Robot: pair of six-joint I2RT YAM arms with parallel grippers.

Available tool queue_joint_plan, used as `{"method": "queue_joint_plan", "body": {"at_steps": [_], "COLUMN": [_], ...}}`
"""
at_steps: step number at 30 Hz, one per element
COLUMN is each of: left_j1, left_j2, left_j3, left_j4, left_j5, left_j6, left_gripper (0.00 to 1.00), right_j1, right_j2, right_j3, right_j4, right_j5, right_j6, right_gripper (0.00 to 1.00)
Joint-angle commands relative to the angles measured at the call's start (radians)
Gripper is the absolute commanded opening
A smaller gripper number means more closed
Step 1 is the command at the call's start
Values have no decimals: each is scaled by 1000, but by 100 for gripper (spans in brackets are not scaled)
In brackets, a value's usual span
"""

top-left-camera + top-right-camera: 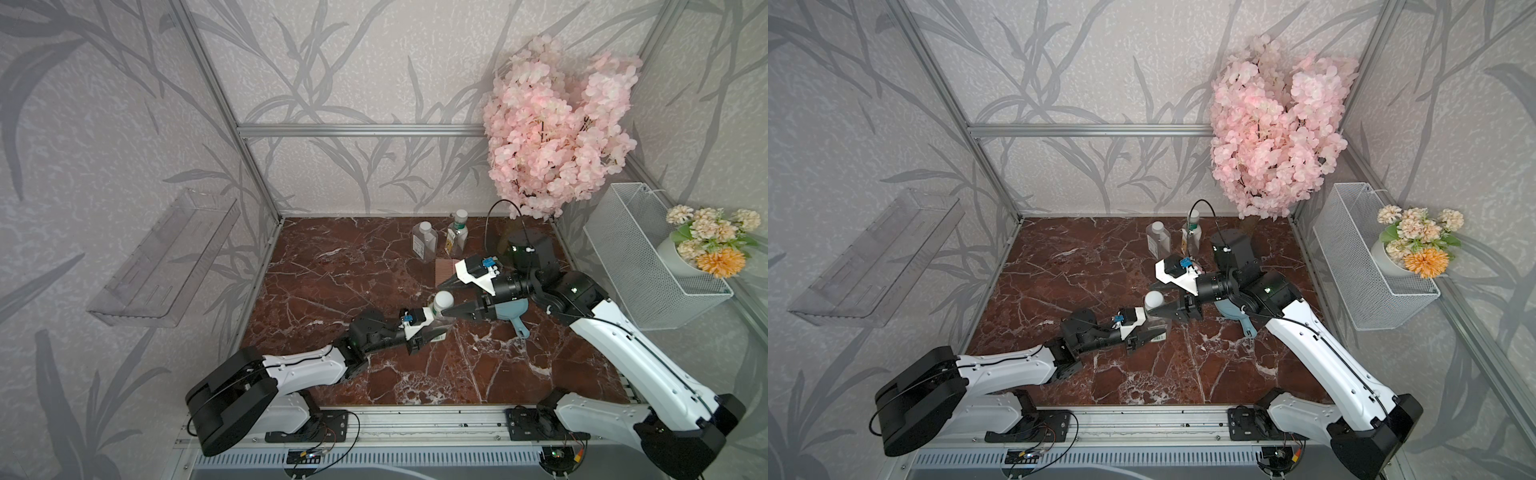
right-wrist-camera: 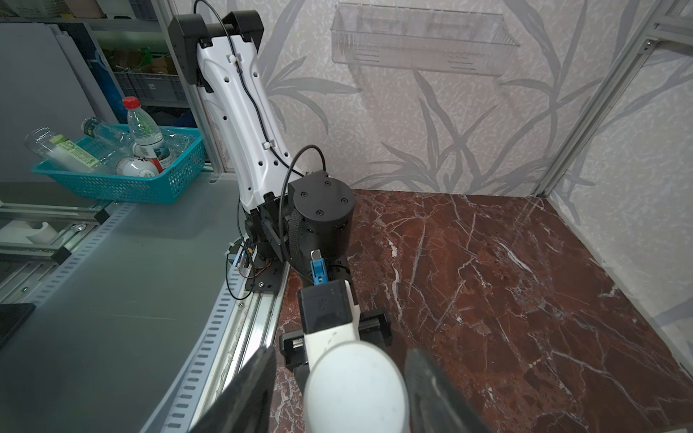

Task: Screw on the bottle caps
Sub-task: Screw the bottle cap onto the plastic bottle.

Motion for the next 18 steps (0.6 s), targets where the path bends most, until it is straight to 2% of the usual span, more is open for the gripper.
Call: {"method": "queue_joint_plan", "body": {"at_steps": [1,5,13,15,18], "left_j1": [-1,-1,-1,-1,-2], "left_j2": [-21,-21,-34,-41,-54], "left_j3": [27,25,16,14,16], "left_j4": [18,20,39,48,73], "left_j5": [6,2,-38,-73,-140], "left_j6": [7,6,1,6,16], "left_gripper": [27,27,27,27,27], "right_j1": [6,7,7,9,17], "right_j2": [5,9,-19,-29,-48], "right_j3": [26,27,-15,-34,-80], "right_j4": [-24,-24,17,44,115], "right_j5": [9,17,61,90,165], "right_j6": [-23,-31,-21,9,90], "right_gripper": [59,54,31,26,14]}}
